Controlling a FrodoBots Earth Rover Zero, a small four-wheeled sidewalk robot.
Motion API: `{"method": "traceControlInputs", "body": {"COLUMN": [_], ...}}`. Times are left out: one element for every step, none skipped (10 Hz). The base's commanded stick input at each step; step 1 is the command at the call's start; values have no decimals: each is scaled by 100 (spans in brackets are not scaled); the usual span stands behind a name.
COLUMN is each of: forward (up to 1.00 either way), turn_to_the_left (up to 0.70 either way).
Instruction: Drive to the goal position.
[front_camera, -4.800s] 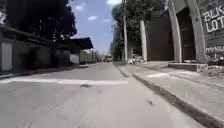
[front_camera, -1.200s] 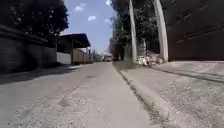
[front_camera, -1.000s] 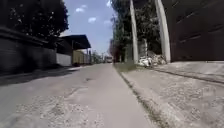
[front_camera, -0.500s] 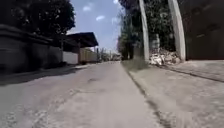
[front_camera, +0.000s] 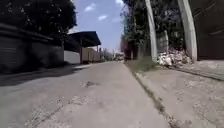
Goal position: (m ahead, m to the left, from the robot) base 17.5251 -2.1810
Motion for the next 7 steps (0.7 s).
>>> {"method": "traceControlInputs", "body": {"forward": [100,100,100,100,100,100,100], "turn_to_the_left": [-38,-40,-36,0,2,2,2]}}
